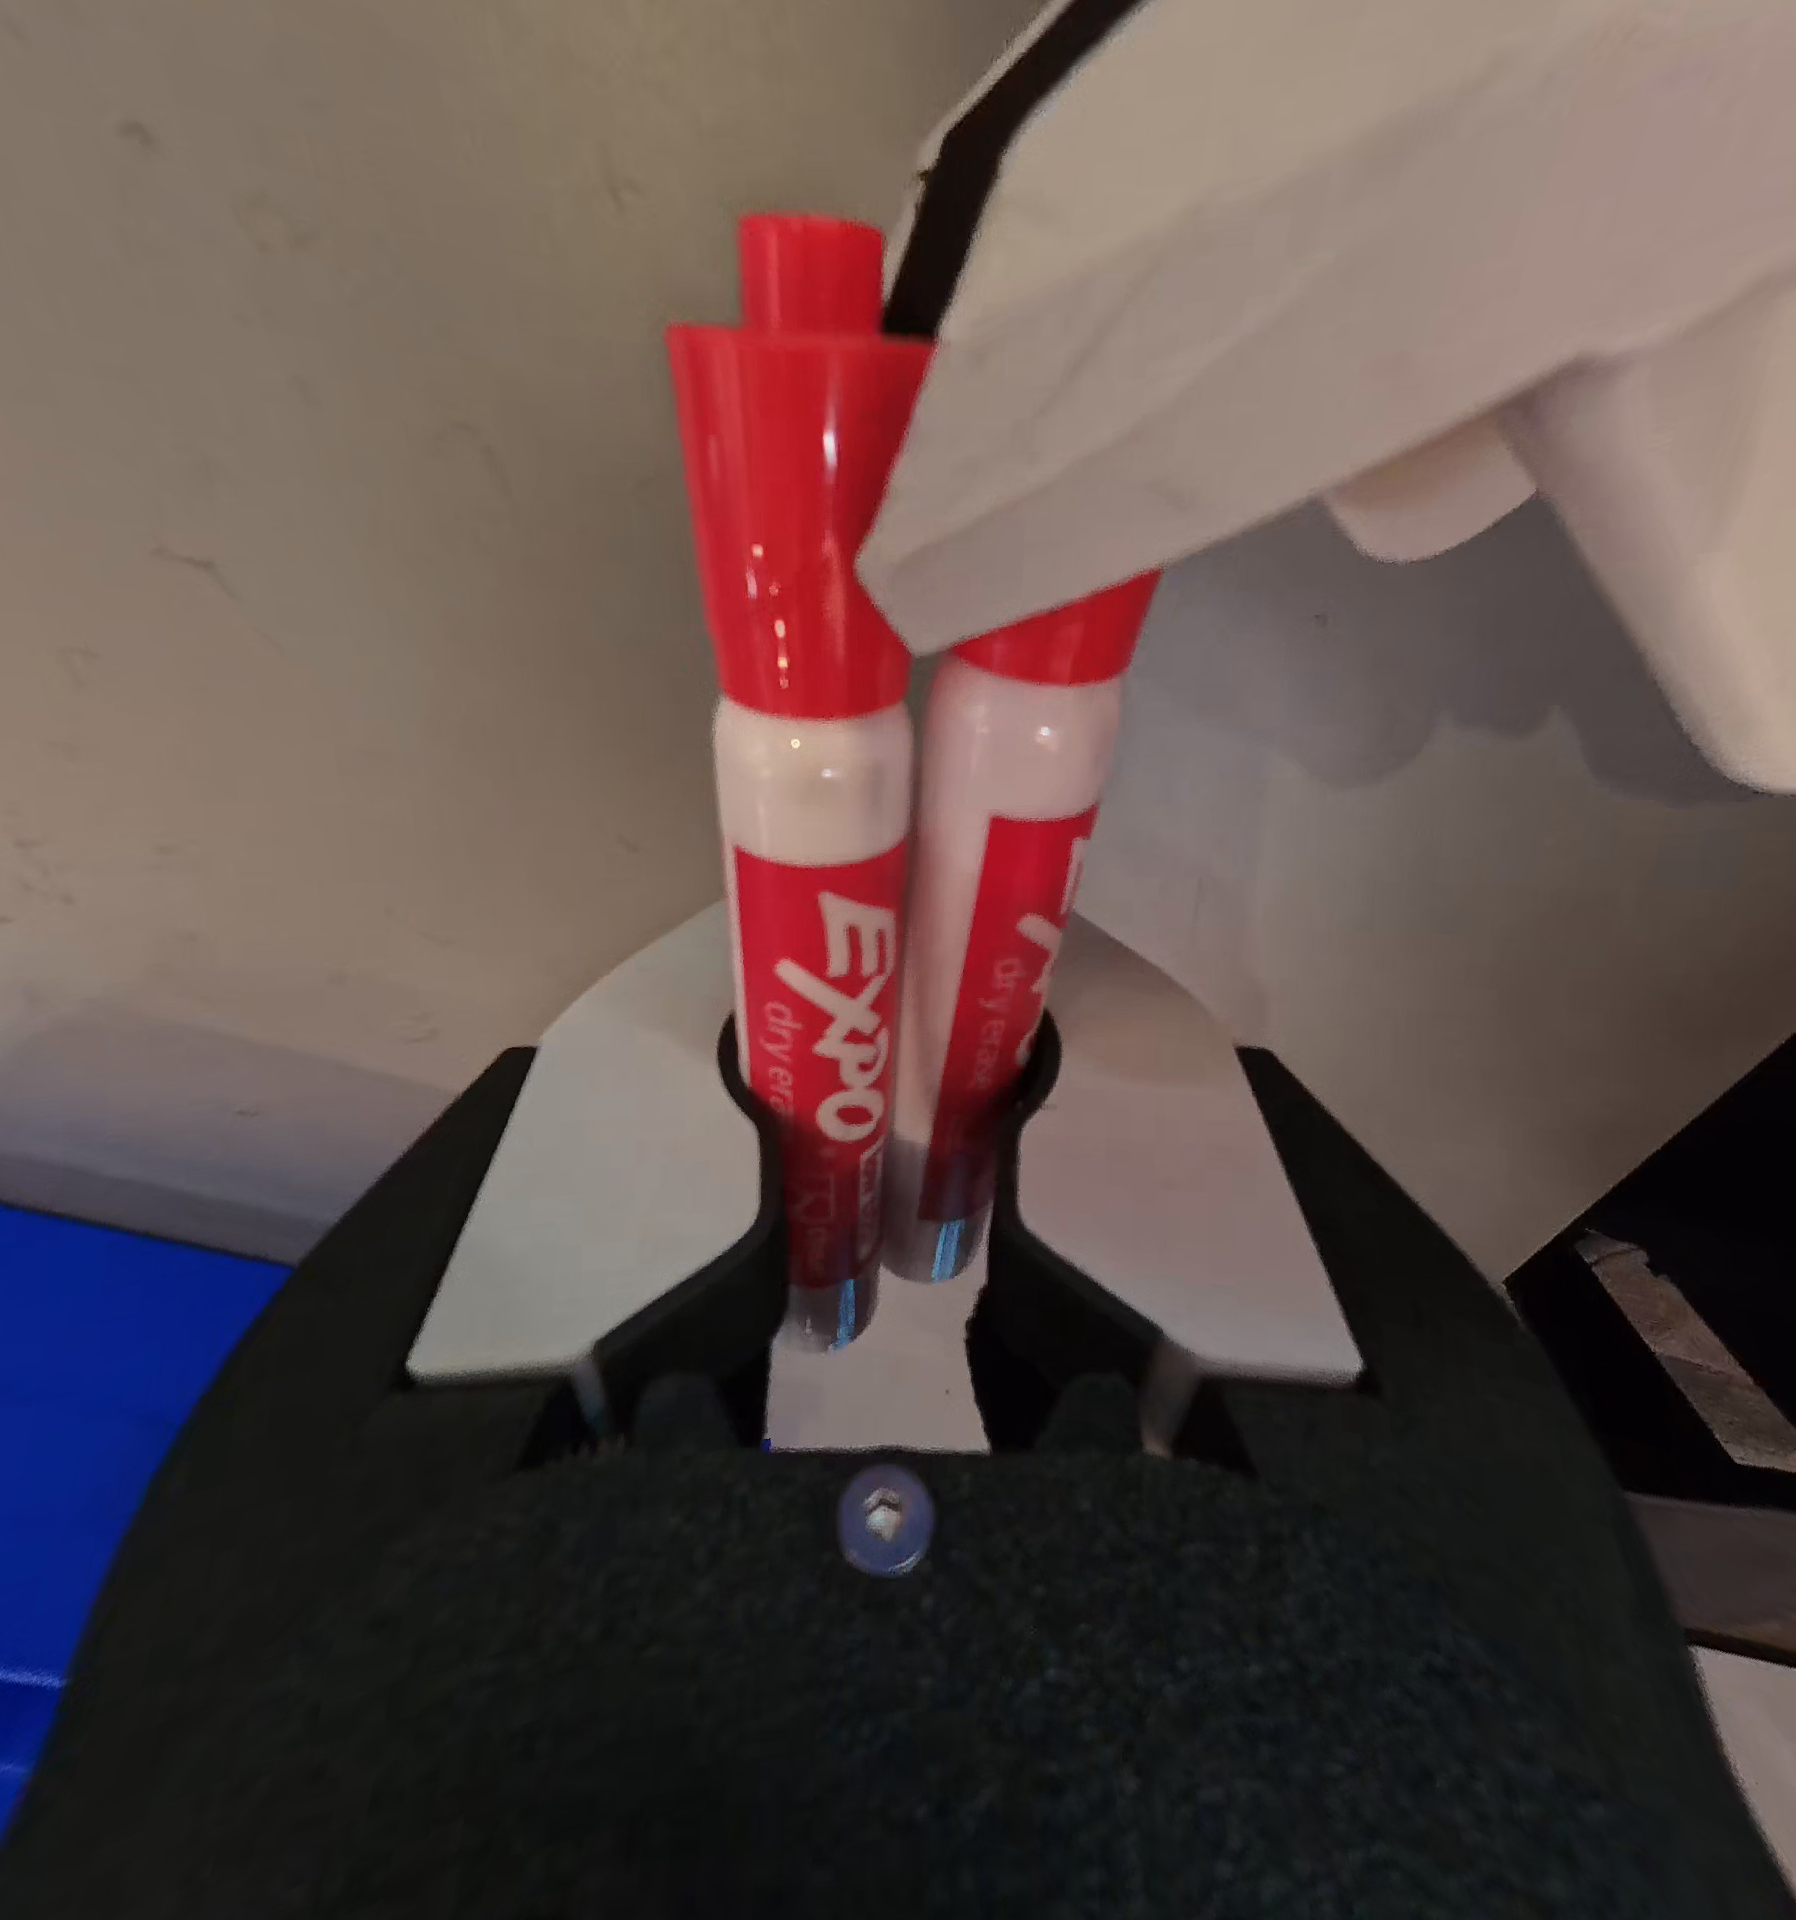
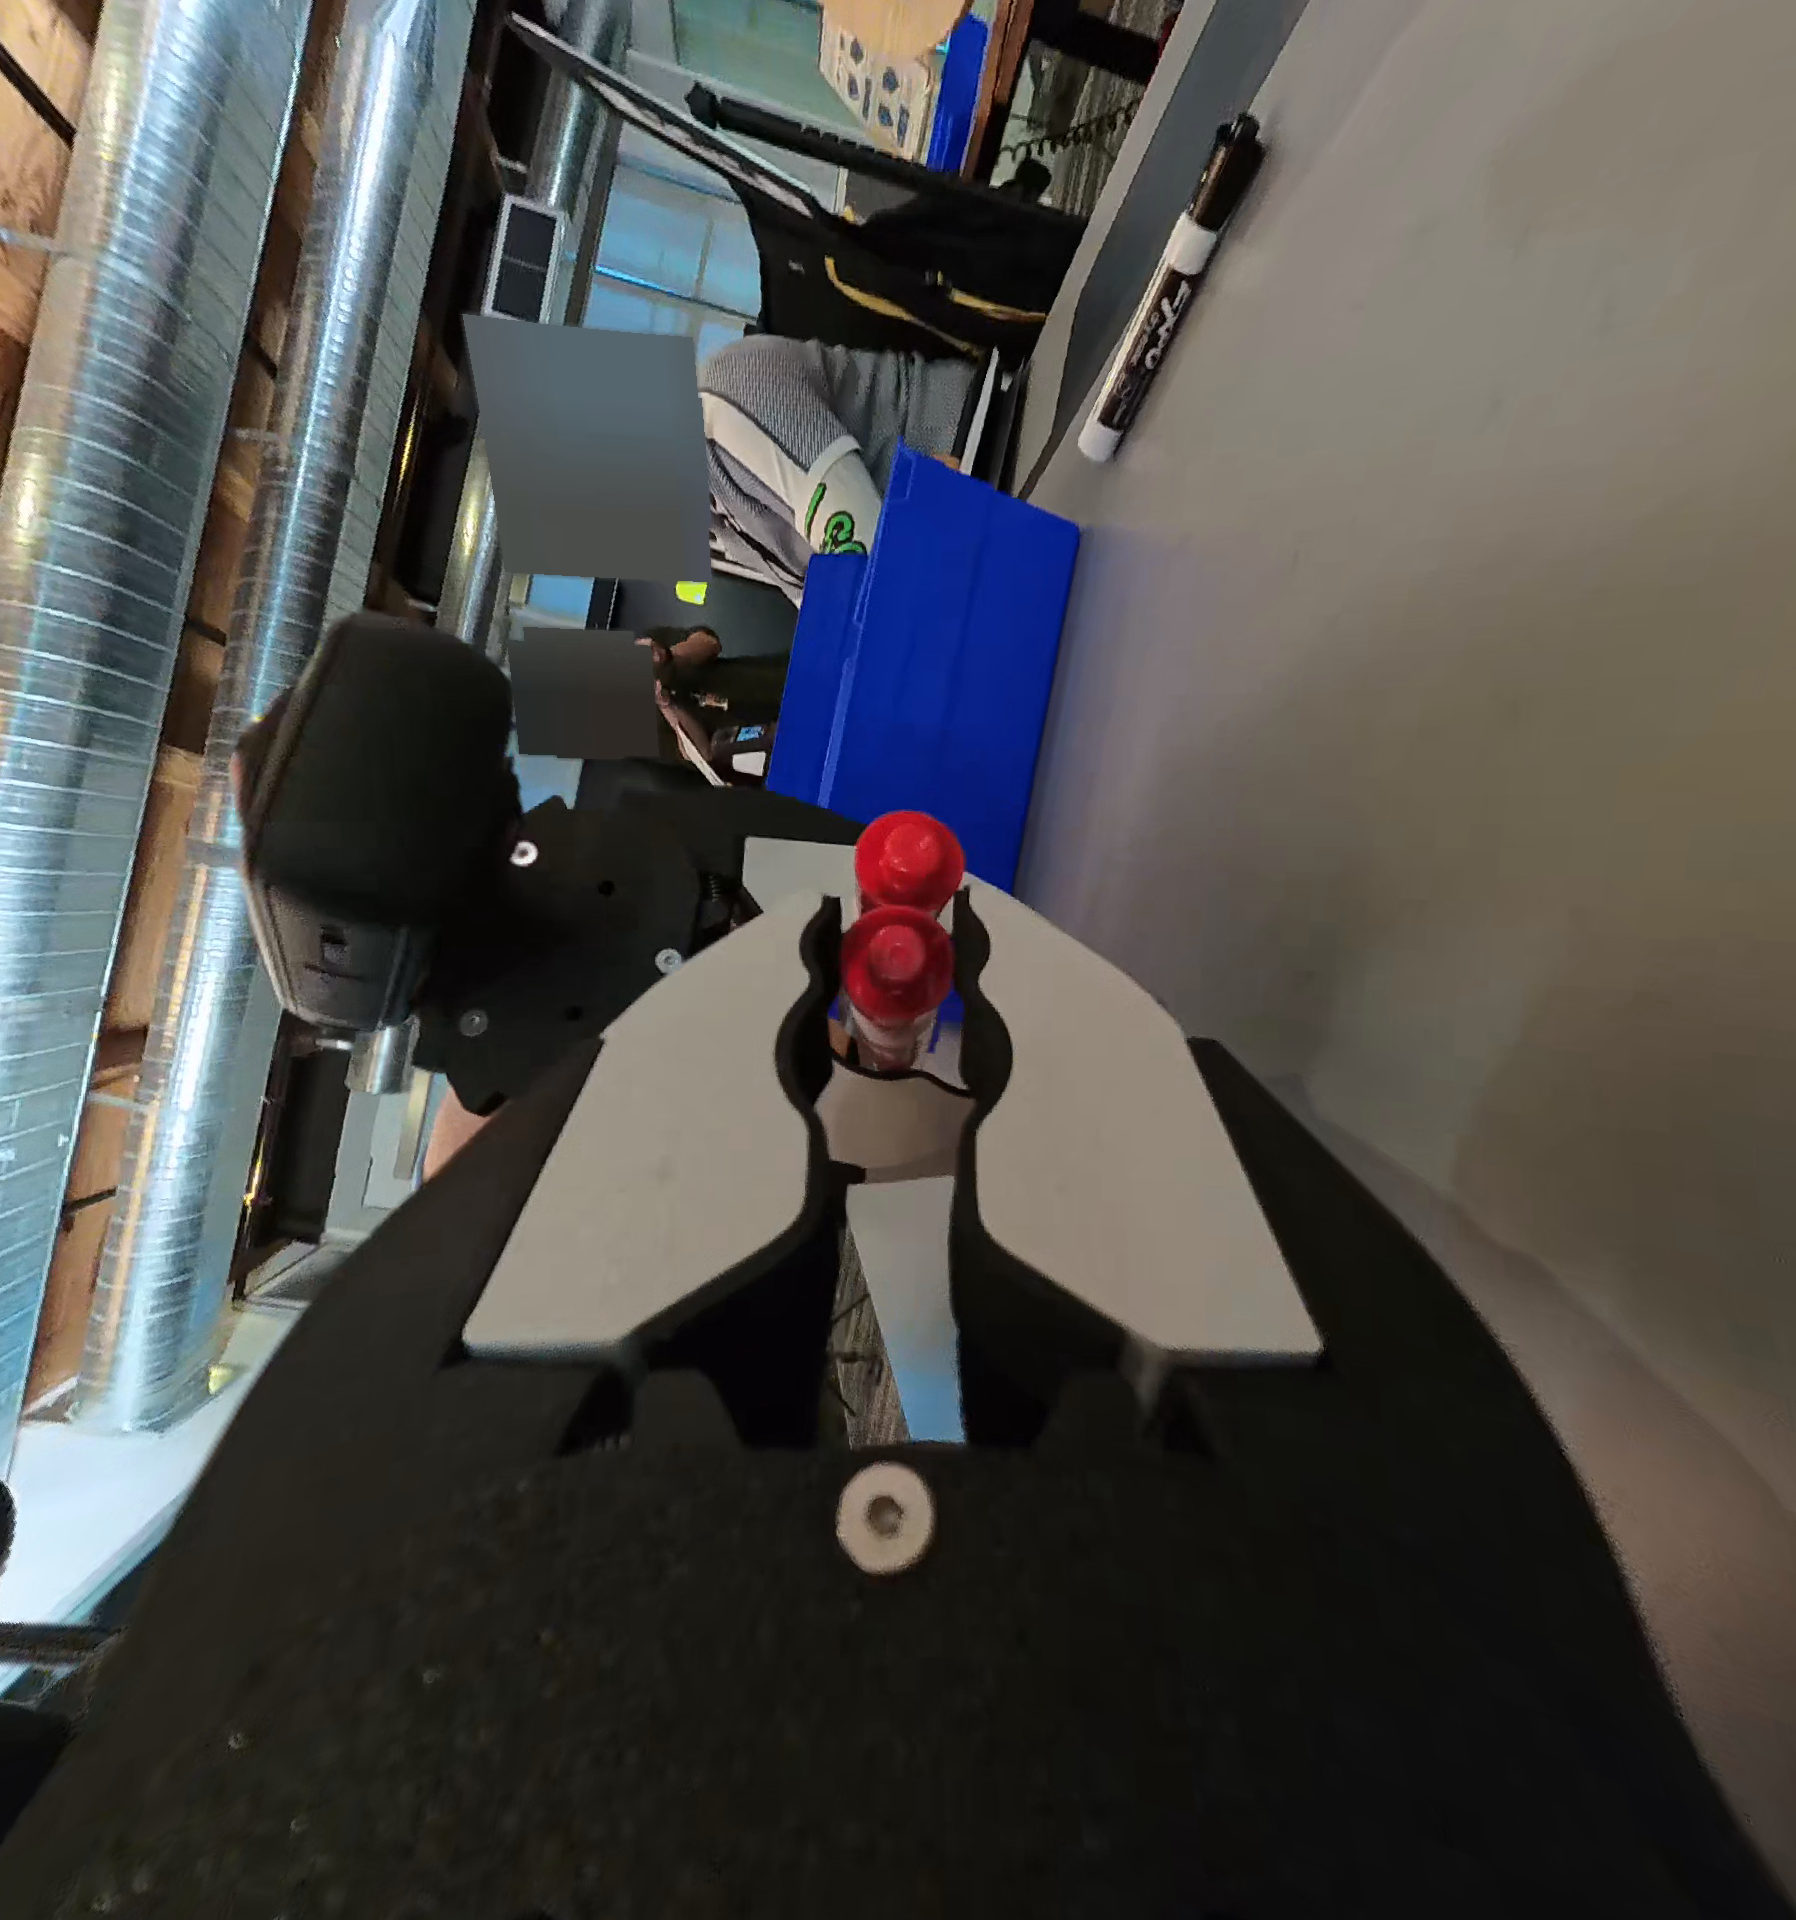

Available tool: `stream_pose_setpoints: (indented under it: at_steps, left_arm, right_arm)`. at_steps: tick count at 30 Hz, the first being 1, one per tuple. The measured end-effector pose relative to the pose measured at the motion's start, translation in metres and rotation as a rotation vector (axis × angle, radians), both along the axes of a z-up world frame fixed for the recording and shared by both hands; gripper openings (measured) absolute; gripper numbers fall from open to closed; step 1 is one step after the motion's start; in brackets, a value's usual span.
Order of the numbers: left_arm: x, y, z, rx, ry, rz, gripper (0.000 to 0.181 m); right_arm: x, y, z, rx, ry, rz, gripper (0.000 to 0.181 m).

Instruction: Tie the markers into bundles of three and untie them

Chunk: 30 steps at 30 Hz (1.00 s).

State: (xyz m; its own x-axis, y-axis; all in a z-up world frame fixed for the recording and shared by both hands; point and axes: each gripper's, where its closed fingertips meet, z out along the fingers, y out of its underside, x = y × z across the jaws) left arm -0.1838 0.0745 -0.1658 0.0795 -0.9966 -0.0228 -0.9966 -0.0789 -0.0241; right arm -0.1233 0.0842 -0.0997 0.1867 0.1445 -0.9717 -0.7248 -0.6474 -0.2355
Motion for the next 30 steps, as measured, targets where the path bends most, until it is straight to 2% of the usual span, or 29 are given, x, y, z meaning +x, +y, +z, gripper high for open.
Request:
stream_pose_setpoints:
  at_steps: [7, 17, 25, 26, 28, 30]
  left_arm:
    - [0.001, -0.004, -0.003, -0.041, 0.008, 0.023, 0.042]
    - [0.002, -0.005, -0.001, -0.039, -0.019, 0.01, 0.041]
    - [-0.001, -0.003, 0.002, -0.02, -0.052, -0.006, 0.042]
    - [0.0, -0.004, 0.003, -0.023, -0.063, -0.01, 0.042]
    - [0.001, -0.008, 0.003, -0.043, -0.064, -0.011, 0.041]
    - [0.001, -0.009, 0.002, -0.04, -0.066, -0.007, 0.041]
  right_arm:
    - [0.0, 0.0, -0.002, -0.015, -0.003, -0.045, 0.02]
    - [-0.003, 0.002, -0.003, -0.057, 0.127, -0.047, 0.021]
    - [-0.007, 0.005, -0.013, -0.128, 0.233, -0.053, 0.033]
    - [-0.009, 0.005, -0.015, -0.138, 0.235, -0.053, 0.033]
    - [-0.01, 0.004, -0.014, -0.127, 0.228, -0.051, 0.02]
    - [-0.009, 0.004, -0.011, -0.11, 0.19, -0.076, 0.019]
